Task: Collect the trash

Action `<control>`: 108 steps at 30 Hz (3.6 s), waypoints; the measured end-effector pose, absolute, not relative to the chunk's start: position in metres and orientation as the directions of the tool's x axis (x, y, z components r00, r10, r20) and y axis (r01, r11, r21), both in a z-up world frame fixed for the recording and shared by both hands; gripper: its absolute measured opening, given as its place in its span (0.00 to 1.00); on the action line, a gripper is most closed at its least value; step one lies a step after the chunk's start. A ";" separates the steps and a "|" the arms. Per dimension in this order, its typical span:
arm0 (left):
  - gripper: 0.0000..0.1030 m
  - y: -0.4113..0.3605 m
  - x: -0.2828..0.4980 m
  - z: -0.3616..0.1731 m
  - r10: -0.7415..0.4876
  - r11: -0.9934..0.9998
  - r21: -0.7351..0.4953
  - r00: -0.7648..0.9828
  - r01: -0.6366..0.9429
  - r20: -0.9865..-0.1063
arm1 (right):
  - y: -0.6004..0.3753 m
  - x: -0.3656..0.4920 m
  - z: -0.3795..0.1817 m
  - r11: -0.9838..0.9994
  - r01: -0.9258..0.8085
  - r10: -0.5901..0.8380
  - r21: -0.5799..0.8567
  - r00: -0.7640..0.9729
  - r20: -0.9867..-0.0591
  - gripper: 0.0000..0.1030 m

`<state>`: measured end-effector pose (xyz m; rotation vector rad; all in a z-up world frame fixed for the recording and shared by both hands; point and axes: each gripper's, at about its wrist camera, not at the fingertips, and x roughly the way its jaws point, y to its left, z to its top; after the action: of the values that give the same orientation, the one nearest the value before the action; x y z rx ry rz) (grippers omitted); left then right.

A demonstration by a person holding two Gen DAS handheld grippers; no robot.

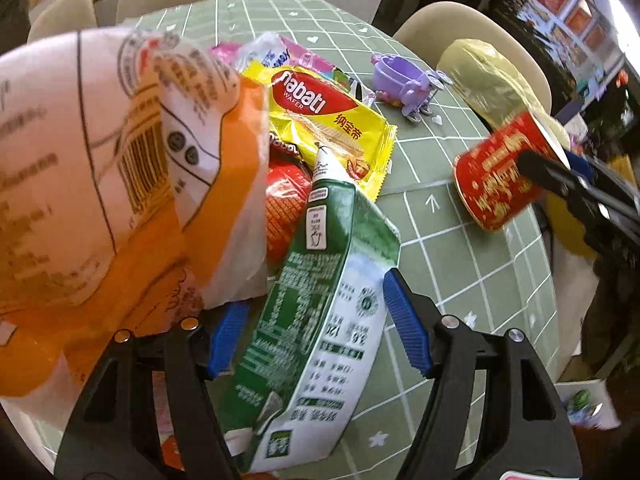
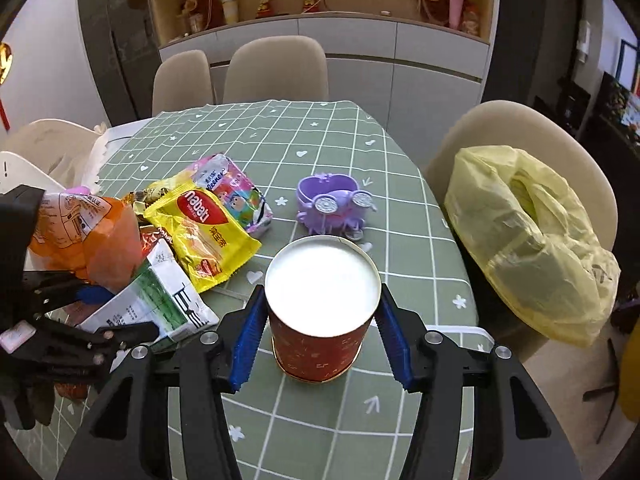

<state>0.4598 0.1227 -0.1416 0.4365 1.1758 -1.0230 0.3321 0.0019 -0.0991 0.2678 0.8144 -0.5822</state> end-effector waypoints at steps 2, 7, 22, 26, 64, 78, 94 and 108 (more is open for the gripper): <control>0.52 0.123 0.461 -0.137 -0.431 0.521 -0.220 0.032 0.825 -0.902 | 0.002 0.328 -0.098 0.813 0.582 -0.389 -0.001 0.542 -0.745 0.50; 0.33 0.131 0.444 -0.117 -0.453 0.524 -0.198 0.075 0.828 -0.888 | 0.004 0.320 -0.092 0.828 0.561 -0.380 -0.006 0.553 -0.742 0.50; 0.32 0.126 0.388 -0.063 -0.487 0.744 -0.213 0.297 0.633 -0.821 | -0.056 0.306 -0.065 0.949 0.309 -0.253 -0.057 0.644 -0.722 0.50; 0.32 0.099 0.375 -0.055 -0.442 0.806 -0.179 0.372 0.564 -0.817 | -0.103 0.289 -0.061 0.958 0.285 -0.223 -0.030 0.675 -0.703 0.50; 0.74 0.004 0.456 -0.087 -0.567 0.731 -0.376 0.200 0.569 -0.799 | -0.289 0.245 -0.048 0.839 0.543 -0.390 -0.035 0.556 -0.734 0.50; 0.91 0.037 0.428 -0.058 -0.581 0.730 -0.329 0.290 0.599 -0.761 | -0.261 0.262 -0.068 0.858 0.510 -0.373 -0.065 0.532 -0.760 0.50; 0.53 -0.024 0.415 -0.097 -0.438 0.828 -0.237 0.321 0.508 -0.840 | -0.262 0.230 -0.030 0.875 0.483 -0.352 -0.022 0.607 -0.713 0.50; 0.53 -0.052 0.358 0.034 -0.556 0.778 -0.239 0.458 0.581 -0.694 | -0.291 0.203 0.019 0.919 0.392 -0.291 0.035 0.736 -0.611 0.50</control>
<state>0.3583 -0.0519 0.0337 0.0337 0.8417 -0.7002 0.2027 -0.2914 0.0191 0.1660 0.6415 -0.3768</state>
